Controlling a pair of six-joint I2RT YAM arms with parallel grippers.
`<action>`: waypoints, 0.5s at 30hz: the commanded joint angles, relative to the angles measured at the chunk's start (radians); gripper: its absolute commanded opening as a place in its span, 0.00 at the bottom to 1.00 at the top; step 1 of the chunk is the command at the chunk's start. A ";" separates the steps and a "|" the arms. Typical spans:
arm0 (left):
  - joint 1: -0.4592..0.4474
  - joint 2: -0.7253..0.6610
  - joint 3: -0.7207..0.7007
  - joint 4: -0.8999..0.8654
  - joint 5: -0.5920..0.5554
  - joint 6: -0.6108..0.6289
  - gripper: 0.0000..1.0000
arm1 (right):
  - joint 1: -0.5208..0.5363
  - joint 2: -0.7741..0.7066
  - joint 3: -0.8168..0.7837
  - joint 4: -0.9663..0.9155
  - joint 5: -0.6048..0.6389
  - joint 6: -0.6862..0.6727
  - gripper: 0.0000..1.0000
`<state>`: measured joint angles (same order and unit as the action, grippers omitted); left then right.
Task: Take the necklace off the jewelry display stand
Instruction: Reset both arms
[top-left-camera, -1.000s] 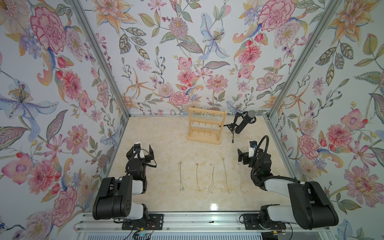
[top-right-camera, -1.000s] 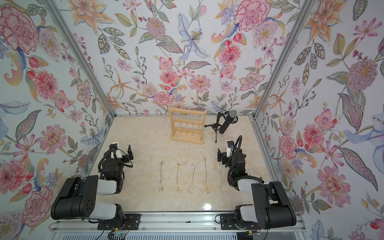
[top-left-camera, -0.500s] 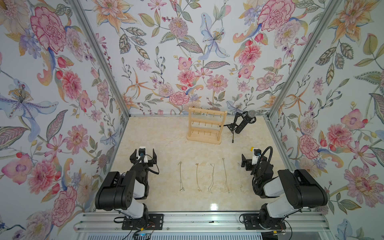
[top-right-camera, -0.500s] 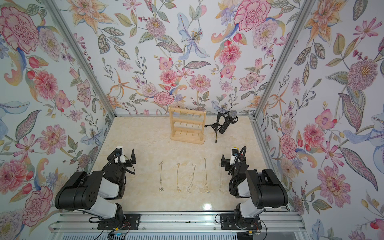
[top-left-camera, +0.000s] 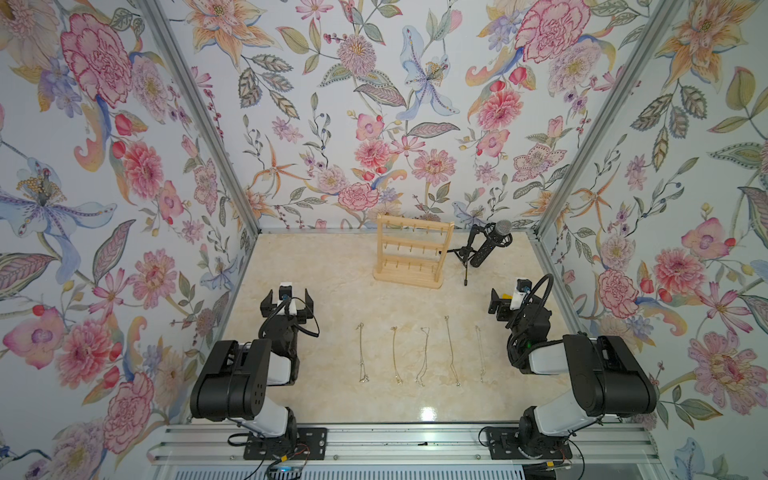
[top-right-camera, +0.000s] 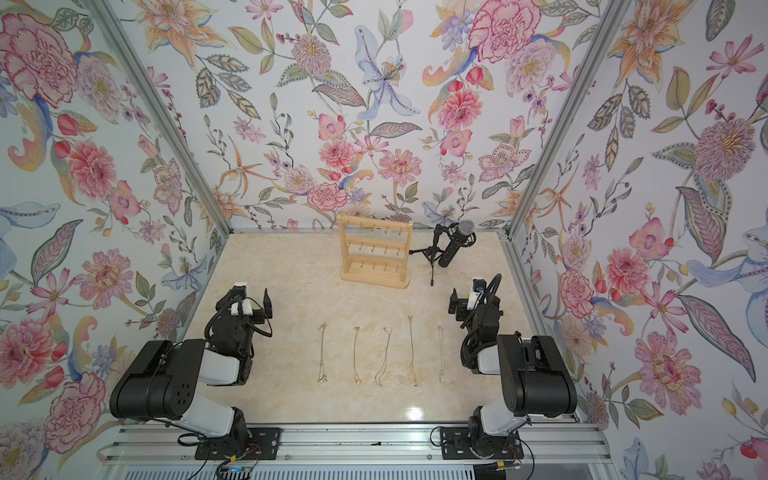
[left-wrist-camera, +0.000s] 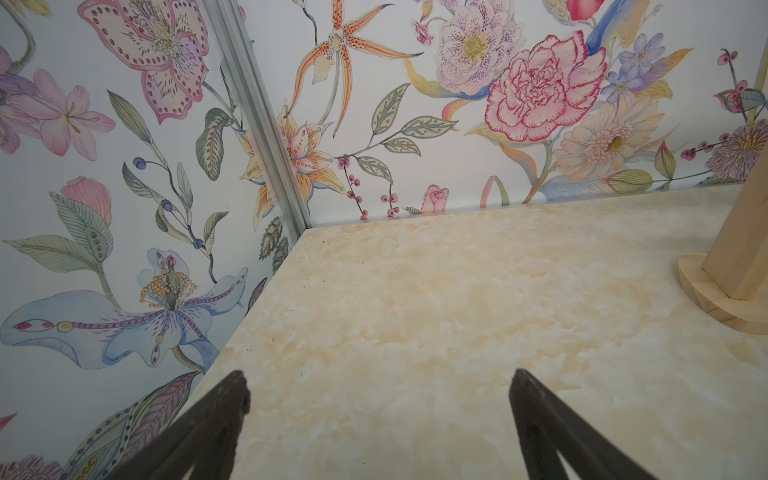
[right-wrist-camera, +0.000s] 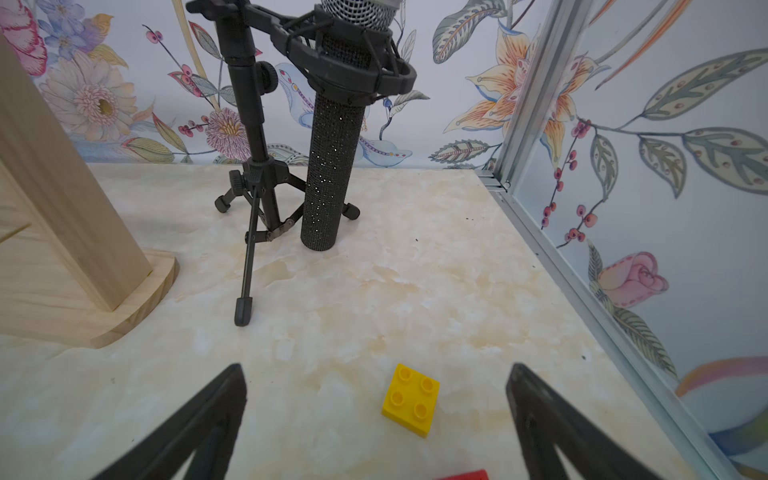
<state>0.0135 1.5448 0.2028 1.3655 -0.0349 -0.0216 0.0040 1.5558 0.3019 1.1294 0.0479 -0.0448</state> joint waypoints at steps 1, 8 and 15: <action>-0.009 0.002 0.007 0.009 -0.019 0.009 0.99 | 0.003 -0.014 0.004 -0.056 -0.033 0.022 1.00; -0.011 0.002 0.006 0.012 -0.025 0.011 0.99 | 0.003 -0.014 0.004 -0.058 -0.033 0.021 1.00; -0.012 -0.001 0.001 0.019 -0.027 0.011 0.99 | 0.009 -0.016 0.002 -0.057 -0.024 0.017 1.00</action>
<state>0.0124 1.5448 0.2028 1.3609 -0.0414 -0.0216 0.0059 1.5558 0.3019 1.0645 0.0330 -0.0322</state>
